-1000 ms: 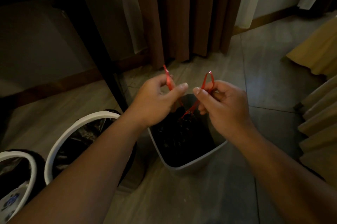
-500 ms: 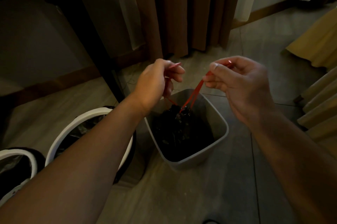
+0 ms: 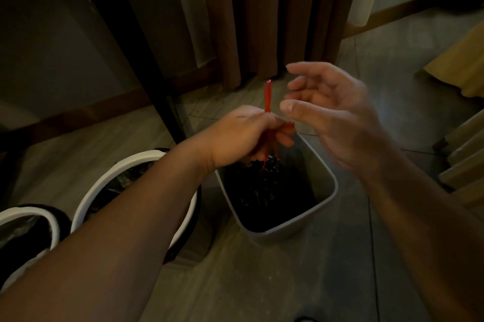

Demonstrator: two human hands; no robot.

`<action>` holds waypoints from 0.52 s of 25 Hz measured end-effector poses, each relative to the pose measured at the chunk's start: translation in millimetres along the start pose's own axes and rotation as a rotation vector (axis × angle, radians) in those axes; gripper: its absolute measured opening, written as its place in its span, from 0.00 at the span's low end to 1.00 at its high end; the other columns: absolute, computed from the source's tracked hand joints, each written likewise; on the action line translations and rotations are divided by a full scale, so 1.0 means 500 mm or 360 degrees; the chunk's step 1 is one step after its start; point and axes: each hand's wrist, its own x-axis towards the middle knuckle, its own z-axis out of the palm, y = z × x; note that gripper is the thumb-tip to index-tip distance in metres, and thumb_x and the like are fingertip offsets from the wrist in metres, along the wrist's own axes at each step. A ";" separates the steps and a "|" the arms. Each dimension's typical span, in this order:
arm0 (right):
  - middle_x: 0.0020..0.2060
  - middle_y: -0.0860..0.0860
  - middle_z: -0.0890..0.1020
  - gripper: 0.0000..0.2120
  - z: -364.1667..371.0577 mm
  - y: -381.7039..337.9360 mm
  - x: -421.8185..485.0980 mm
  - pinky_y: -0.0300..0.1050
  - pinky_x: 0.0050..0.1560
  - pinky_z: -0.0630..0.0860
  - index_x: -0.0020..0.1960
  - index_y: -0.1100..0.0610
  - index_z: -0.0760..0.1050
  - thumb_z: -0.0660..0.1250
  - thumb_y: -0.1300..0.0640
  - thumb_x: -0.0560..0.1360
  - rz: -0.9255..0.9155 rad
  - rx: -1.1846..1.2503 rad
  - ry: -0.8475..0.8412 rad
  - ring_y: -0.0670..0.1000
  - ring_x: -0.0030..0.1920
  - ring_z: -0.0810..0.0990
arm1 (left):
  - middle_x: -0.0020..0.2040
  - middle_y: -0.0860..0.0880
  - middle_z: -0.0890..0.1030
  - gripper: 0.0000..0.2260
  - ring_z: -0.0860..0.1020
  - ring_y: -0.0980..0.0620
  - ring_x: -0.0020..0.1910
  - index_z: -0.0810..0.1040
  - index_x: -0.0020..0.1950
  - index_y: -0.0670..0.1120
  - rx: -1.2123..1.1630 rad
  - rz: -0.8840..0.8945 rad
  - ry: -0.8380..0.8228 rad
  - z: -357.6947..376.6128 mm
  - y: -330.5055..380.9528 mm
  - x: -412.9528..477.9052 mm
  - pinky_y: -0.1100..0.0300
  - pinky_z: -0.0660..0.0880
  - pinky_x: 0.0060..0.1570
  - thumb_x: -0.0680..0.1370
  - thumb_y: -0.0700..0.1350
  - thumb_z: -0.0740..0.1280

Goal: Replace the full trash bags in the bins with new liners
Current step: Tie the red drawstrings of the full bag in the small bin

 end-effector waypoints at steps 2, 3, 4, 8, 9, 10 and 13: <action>0.49 0.57 0.86 0.18 -0.008 0.014 -0.003 0.47 0.51 0.83 0.56 0.54 0.82 0.82 0.58 0.69 0.0145 -0.0140 -0.0005 0.52 0.48 0.87 | 0.56 0.22 0.78 0.21 0.72 0.40 0.38 0.88 0.52 0.42 -0.0241 -0.0069 0.0088 -0.009 -0.013 -0.001 0.53 0.67 0.37 0.81 0.52 0.59; 0.47 0.57 0.87 0.15 -0.007 0.020 -0.005 0.49 0.51 0.84 0.53 0.54 0.83 0.81 0.58 0.69 0.0203 -0.0294 -0.0075 0.53 0.48 0.88 | 0.54 0.22 0.78 0.20 0.72 0.41 0.35 0.88 0.50 0.43 -0.0343 -0.0088 0.0122 -0.015 -0.021 0.000 0.53 0.67 0.37 0.80 0.52 0.59; 0.45 0.55 0.88 0.12 -0.004 0.026 -0.007 0.50 0.52 0.85 0.52 0.54 0.84 0.80 0.60 0.70 0.0240 -0.0392 -0.0155 0.53 0.47 0.89 | 0.51 0.24 0.78 0.19 0.72 0.43 0.33 0.88 0.47 0.44 -0.0411 -0.0098 0.0155 -0.019 -0.027 0.001 0.53 0.68 0.37 0.79 0.51 0.60; 0.43 0.52 0.89 0.07 0.009 0.036 -0.011 0.43 0.48 0.85 0.47 0.51 0.85 0.78 0.61 0.74 0.0199 -0.0489 -0.0135 0.48 0.45 0.89 | 0.55 0.27 0.82 0.16 0.76 0.49 0.34 0.89 0.45 0.49 -0.0456 -0.0160 0.0133 -0.024 -0.042 0.005 0.53 0.71 0.39 0.79 0.53 0.64; 0.44 0.50 0.88 0.07 0.006 0.038 -0.009 0.44 0.48 0.84 0.46 0.48 0.84 0.78 0.59 0.74 0.0128 -0.0683 -0.0077 0.46 0.45 0.87 | 0.55 0.31 0.84 0.17 0.77 0.49 0.36 0.89 0.49 0.49 -0.0438 -0.0165 0.0116 -0.027 -0.046 0.006 0.54 0.73 0.40 0.82 0.54 0.63; 0.45 0.47 0.86 0.07 0.001 0.040 -0.005 0.45 0.49 0.84 0.44 0.45 0.84 0.78 0.57 0.74 0.0091 -0.0830 -0.0027 0.44 0.46 0.86 | 0.54 0.37 0.86 0.18 0.79 0.50 0.37 0.88 0.54 0.48 -0.0423 -0.0160 0.0129 -0.029 -0.049 0.006 0.54 0.75 0.41 0.85 0.55 0.61; 0.51 0.47 0.87 0.03 -0.014 0.050 -0.006 0.52 0.62 0.82 0.43 0.51 0.88 0.79 0.56 0.69 0.0385 -0.0114 -0.0032 0.46 0.57 0.85 | 0.47 0.47 0.86 0.15 0.83 0.51 0.40 0.86 0.59 0.48 -0.0482 -0.0090 0.0370 -0.040 -0.058 0.007 0.57 0.80 0.41 0.87 0.53 0.63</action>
